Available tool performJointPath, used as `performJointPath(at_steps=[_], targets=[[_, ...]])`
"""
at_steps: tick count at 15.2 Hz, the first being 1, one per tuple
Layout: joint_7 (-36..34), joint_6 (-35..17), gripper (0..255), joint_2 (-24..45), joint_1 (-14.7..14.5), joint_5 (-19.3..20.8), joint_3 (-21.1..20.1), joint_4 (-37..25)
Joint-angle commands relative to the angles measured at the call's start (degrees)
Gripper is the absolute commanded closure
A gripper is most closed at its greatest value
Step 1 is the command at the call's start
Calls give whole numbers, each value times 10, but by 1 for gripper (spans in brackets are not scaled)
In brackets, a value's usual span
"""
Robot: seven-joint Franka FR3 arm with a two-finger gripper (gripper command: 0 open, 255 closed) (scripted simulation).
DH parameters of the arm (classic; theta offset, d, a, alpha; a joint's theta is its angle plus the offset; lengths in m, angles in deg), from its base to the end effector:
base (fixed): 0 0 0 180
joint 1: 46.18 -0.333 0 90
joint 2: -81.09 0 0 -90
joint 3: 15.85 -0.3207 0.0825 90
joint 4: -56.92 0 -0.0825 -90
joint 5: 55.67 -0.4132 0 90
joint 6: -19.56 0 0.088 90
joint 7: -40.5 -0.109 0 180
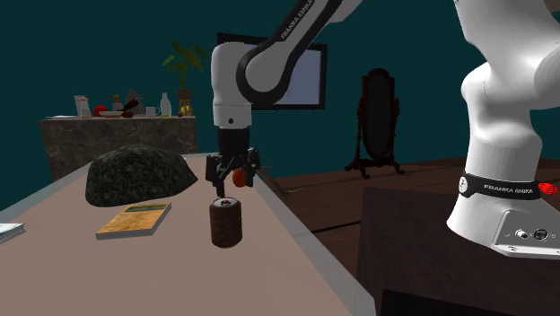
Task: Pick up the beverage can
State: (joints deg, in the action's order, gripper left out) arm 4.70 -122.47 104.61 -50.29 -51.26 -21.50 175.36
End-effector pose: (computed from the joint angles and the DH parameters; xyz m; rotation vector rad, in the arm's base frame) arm 0.6027 0.1036 0.2118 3.0725 -0.6262 0.0110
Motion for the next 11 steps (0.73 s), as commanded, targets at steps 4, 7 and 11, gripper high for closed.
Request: performJointPath(at_steps=[4,7,11], targets=[[-8,-21,0,55,-4,4,5,-33],[-10,-37,0,74,-6,7,7,-35],[-11,-46,255,85,-7,8,8,-38]])
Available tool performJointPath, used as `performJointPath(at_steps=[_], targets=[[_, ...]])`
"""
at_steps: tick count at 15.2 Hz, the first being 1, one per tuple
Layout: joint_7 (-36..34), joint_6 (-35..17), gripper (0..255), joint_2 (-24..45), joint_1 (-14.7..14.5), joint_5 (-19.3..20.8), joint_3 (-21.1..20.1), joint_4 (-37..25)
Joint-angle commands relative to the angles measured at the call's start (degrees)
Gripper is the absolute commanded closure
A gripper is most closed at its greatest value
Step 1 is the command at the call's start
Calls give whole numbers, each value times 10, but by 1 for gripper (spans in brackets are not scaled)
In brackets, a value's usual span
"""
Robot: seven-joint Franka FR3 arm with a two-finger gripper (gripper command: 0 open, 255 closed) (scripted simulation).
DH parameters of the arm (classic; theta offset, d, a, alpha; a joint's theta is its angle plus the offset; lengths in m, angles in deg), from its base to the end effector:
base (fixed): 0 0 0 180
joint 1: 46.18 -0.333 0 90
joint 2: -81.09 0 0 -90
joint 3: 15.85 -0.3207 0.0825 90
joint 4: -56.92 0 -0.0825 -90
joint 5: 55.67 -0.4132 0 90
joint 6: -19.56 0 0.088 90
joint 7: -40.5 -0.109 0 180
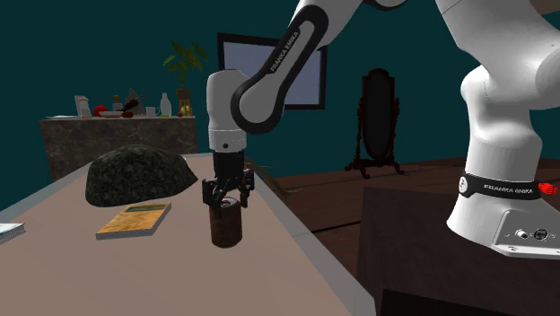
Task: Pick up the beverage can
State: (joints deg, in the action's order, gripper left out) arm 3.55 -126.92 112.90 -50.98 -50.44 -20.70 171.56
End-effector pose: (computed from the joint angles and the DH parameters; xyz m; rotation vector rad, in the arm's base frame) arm 0.6156 0.1059 0.1555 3.0709 -0.6436 0.0091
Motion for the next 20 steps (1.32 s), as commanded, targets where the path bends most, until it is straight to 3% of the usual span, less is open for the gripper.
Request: performJointPath(at_steps=[1,9,20], targets=[[0,-1,255,2,0,0,0,0],[0,-1,255,1,0,0,0,1],[7,60,255,-67,6,-10,-7,6]])
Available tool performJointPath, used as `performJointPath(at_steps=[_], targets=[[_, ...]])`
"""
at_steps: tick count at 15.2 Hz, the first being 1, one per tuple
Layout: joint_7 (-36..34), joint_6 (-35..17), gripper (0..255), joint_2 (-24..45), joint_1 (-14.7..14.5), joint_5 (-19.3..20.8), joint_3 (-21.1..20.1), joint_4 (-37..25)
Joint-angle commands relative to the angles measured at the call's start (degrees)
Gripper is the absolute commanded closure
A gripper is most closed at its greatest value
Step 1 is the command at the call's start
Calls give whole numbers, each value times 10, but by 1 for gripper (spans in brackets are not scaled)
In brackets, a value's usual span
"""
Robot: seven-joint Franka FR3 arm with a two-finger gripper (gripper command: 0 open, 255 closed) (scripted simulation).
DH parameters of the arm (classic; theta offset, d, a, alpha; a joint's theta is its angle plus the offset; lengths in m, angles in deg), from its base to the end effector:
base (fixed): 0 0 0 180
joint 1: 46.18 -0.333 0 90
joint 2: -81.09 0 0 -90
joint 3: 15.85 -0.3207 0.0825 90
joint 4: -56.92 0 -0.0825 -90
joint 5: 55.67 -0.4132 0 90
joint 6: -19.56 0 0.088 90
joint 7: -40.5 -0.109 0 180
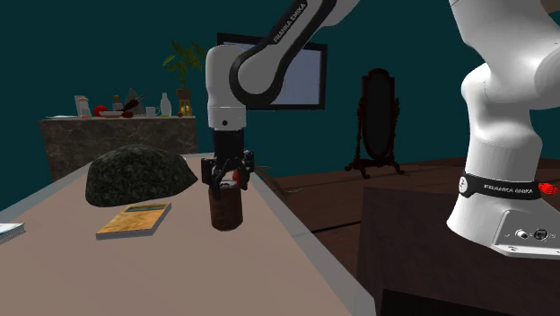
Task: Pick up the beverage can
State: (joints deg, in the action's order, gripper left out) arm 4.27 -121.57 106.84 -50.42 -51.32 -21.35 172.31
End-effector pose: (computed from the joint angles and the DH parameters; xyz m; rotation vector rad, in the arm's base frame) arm 0.6165 0.1051 0.2082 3.0705 -0.6429 0.0078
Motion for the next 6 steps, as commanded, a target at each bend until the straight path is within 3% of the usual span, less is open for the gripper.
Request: performJointPath(at_steps=[1,6], targets=[[1,13,255,-12,0,-2,-1,-1],[3,32,255,-29,2,-5,-3,-3]])
